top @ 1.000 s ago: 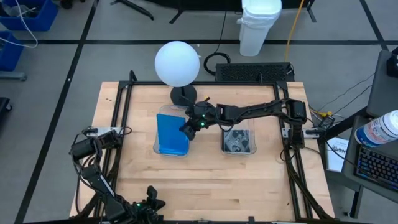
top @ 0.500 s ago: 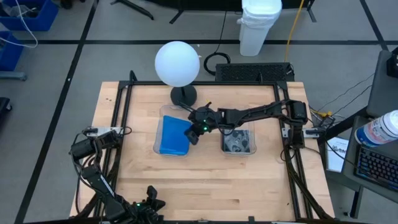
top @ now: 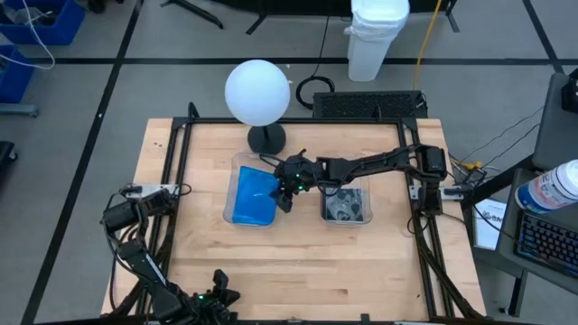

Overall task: Pick & place jewel cases by type
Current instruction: Put the blue CD case into the left transparent bin

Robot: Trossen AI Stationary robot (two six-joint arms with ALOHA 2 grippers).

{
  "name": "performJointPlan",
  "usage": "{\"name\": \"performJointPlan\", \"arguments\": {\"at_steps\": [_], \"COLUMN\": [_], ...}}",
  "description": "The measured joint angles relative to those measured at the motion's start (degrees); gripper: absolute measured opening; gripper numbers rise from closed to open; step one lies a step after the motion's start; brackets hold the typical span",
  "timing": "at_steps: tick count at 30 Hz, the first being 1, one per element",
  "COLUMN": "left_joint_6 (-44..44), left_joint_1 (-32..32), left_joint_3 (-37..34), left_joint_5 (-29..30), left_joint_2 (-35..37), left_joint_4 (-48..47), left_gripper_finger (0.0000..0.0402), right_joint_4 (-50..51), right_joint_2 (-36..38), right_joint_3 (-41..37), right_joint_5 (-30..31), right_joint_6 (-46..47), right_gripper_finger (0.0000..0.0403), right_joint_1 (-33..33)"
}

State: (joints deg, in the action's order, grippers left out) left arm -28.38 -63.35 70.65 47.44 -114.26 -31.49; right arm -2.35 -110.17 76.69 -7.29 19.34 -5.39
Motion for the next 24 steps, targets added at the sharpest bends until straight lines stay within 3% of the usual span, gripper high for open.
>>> {"name": "performJointPlan", "arguments": {"at_steps": [14, 24], "left_joint_6": [1.1, 2.5], "left_joint_1": [0.5, 2.4], "left_joint_3": [0.0, 0.0], "left_joint_5": [0.0, -3.6], "left_joint_2": [0.0, 0.0], "left_joint_4": [0.0, 0.0], "left_gripper_finger": [0.0035, 0.0035], "right_joint_4": [0.0, 13.5], "right_joint_2": [0.2, 0.2], "right_joint_3": [0.1, 7.4], "right_joint_5": [-1.7, 1.9], "right_joint_6": [-6.2, -10.0], "right_gripper_finger": [0.0188, 0.0227], "right_joint_1": [-0.6, 0.0]}}
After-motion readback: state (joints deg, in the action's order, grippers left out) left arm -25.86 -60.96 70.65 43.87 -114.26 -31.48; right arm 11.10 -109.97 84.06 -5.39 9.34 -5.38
